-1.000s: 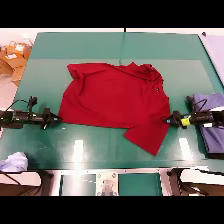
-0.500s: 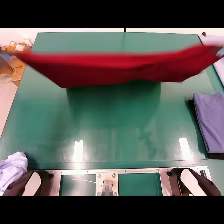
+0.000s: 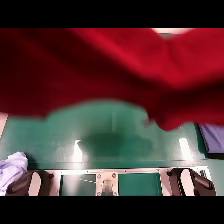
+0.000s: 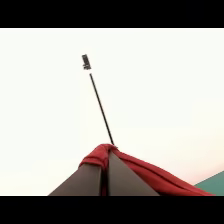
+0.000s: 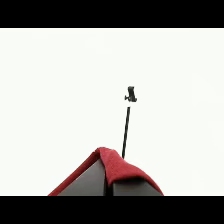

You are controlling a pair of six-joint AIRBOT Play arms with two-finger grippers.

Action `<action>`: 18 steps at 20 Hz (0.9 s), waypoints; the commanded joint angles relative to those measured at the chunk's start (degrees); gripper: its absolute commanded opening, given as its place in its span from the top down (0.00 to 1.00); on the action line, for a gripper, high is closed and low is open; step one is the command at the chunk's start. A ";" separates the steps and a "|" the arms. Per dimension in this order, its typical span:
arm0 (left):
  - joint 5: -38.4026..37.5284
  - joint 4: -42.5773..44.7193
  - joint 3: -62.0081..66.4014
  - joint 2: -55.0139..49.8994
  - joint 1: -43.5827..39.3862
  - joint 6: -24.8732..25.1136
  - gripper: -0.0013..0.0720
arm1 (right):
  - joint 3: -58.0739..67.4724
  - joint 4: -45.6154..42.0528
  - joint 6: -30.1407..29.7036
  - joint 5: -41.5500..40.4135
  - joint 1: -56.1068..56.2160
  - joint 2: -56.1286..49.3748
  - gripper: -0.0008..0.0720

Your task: Fold the shirts.

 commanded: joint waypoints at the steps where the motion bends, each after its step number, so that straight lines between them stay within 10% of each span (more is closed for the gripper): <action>1: -5.20 3.52 0.13 -4.46 0.04 -4.42 0.96 | -3.89 -1.90 0.81 0.42 0.04 -1.11 0.97; 7: -18.69 -8.55 -21.11 -24.46 0.02 -0.33 0.96 | -30.34 1.53 -1.92 4.17 4.55 -13.05 0.97; 12: -8.00 -8.20 -38.18 -42.80 -7.58 11.63 0.96 | -39.78 1.55 -7.13 -7.43 17.22 -35.50 0.97; 18: 7.98 -8.31 -35.06 -63.56 -17.29 12.72 0.96 | -28.15 5.25 -7.32 -12.59 20.04 -62.93 0.96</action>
